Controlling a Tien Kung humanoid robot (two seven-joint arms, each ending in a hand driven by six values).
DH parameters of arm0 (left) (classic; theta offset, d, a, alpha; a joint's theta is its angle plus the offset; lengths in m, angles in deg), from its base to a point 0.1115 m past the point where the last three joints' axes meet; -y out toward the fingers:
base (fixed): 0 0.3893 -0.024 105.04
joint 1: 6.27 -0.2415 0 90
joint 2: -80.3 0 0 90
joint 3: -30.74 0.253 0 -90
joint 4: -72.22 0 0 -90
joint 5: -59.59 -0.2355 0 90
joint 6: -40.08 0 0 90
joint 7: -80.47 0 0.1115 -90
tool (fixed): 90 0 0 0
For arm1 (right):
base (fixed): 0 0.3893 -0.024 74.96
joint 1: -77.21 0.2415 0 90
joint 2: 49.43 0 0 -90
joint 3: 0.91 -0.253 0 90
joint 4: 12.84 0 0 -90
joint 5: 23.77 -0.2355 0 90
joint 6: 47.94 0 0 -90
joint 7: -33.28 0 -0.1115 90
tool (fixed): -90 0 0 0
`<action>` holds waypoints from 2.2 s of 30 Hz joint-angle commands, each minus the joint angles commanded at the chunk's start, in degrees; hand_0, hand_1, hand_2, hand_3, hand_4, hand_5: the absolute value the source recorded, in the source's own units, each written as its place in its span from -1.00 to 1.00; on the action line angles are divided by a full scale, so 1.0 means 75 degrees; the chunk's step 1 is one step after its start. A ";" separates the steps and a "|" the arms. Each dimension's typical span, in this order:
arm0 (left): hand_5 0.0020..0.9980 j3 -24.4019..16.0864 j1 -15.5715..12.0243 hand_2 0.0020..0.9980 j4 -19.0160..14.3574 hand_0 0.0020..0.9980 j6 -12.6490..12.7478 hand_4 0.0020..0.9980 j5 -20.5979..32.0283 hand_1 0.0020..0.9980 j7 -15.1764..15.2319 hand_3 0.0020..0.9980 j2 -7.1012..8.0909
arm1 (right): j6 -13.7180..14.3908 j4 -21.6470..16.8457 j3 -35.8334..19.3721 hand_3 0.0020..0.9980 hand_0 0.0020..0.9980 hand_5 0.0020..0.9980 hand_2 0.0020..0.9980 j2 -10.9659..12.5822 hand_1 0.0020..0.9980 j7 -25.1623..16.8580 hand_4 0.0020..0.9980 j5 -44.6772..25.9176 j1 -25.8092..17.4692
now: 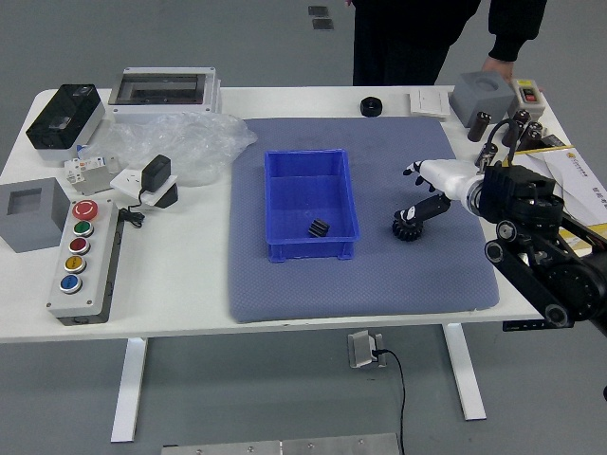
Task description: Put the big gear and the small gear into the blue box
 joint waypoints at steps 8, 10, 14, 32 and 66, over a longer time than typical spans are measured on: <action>-0.73 -0.0003 0.0003 0.64 0.0000 0.64 -0.0001 0.04 -0.0006 0.65 0.0000 0.56 0.0003 | -0.0168 0.0051 0.0215 0.71 0.50 -0.06 0.61 -0.0055 0.46 0.0062 0.60 0.0037 -0.0016; -0.73 0.0002 0.0004 0.64 0.0000 0.64 -0.0002 0.04 -0.0005 0.65 0.0000 0.56 0.0002 | -0.0190 0.0057 0.0253 0.71 0.50 -0.06 0.61 -0.0070 0.46 0.0070 0.60 0.0053 -0.0020; -0.73 0.0000 0.0001 0.64 0.0000 0.64 -0.0004 0.04 -0.0017 0.64 -0.0004 0.56 0.0004 | -0.0214 0.0071 0.0333 0.70 0.50 -0.10 0.61 -0.0100 0.46 0.0084 0.58 0.0093 -0.0028; -0.73 0.0023 0.0013 0.65 0.0000 0.64 -0.0011 0.04 -0.0038 0.64 0.0000 0.56 0.0012 | -0.0120 0.0168 0.0705 0.47 0.37 -0.12 0.43 -0.0219 0.31 0.0147 0.42 0.0520 0.0045; -0.73 -0.0037 0.0010 0.64 0.0000 0.64 -0.0009 0.05 -0.0066 0.65 -0.0003 0.57 0.0012 | 0.0219 0.0159 0.0592 0.27 -0.08 -0.14 -0.01 -0.0247 -0.09 0.0249 0.07 0.0925 0.0141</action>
